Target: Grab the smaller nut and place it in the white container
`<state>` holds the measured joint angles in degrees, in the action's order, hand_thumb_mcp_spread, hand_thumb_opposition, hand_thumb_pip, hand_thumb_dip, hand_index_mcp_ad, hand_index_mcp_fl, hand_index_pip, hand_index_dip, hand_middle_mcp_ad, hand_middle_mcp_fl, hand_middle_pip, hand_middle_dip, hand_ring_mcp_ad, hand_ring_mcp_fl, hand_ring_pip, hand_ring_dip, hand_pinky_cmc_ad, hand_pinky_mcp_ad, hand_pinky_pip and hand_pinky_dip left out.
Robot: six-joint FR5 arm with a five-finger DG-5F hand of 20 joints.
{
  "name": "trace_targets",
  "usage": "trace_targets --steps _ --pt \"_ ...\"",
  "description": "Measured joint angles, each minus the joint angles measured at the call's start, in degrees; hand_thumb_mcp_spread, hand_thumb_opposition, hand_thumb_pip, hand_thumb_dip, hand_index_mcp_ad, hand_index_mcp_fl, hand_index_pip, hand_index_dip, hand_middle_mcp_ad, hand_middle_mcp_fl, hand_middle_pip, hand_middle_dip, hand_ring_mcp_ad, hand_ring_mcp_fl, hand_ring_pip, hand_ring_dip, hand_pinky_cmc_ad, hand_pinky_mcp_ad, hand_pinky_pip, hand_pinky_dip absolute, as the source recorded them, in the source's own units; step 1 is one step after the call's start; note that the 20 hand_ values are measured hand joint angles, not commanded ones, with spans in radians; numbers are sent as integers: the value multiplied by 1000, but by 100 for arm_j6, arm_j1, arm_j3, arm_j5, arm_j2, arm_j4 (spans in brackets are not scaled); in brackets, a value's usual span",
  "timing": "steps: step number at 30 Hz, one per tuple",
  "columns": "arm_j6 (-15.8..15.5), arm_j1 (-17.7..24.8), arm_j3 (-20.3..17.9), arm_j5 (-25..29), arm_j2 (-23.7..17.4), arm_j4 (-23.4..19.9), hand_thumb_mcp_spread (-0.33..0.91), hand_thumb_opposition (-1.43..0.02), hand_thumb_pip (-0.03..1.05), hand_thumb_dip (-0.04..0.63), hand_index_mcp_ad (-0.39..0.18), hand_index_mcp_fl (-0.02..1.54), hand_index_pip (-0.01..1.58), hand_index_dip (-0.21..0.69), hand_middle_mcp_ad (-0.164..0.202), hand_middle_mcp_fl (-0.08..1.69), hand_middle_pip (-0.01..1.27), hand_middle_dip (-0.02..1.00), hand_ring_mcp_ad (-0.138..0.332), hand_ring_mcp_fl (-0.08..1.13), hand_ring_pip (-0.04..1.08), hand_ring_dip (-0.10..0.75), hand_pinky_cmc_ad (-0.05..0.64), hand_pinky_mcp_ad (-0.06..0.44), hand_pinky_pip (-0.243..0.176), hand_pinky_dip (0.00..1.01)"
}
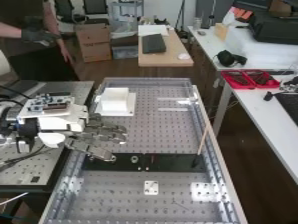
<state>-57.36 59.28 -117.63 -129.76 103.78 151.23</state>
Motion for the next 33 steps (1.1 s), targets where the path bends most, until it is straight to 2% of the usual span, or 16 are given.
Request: trace_targets --steps 7,13,20,25,33 --pt "-193 -56 -42 -113 114 -119 344 -848 850 206 -129 23 1560 140 70 51 127 206 147 -3 91 115 379 328 -12 178" --pt "-468 -118 -14 -257 258 -134 356 -848 850 206 -143 23 1560 141 66 52 126 208 145 -3 91 113 379 328 3 180" --pt "-834 -160 81 -427 456 -45 356 -848 838 206 -147 23 1560 141 70 51 129 222 145 -3 91 113 380 328 3 180" --pt "-874 -190 111 -499 567 -78 356 -846 833 206 -147 23 1562 141 66 52 126 222 129 -3 91 113 379 321 3 180" --pt "-737 -238 21 -608 729 -524 356 -848 829 206 -148 23 1562 141 66 52 126 222 127 -3 91 113 365 312 5 180"
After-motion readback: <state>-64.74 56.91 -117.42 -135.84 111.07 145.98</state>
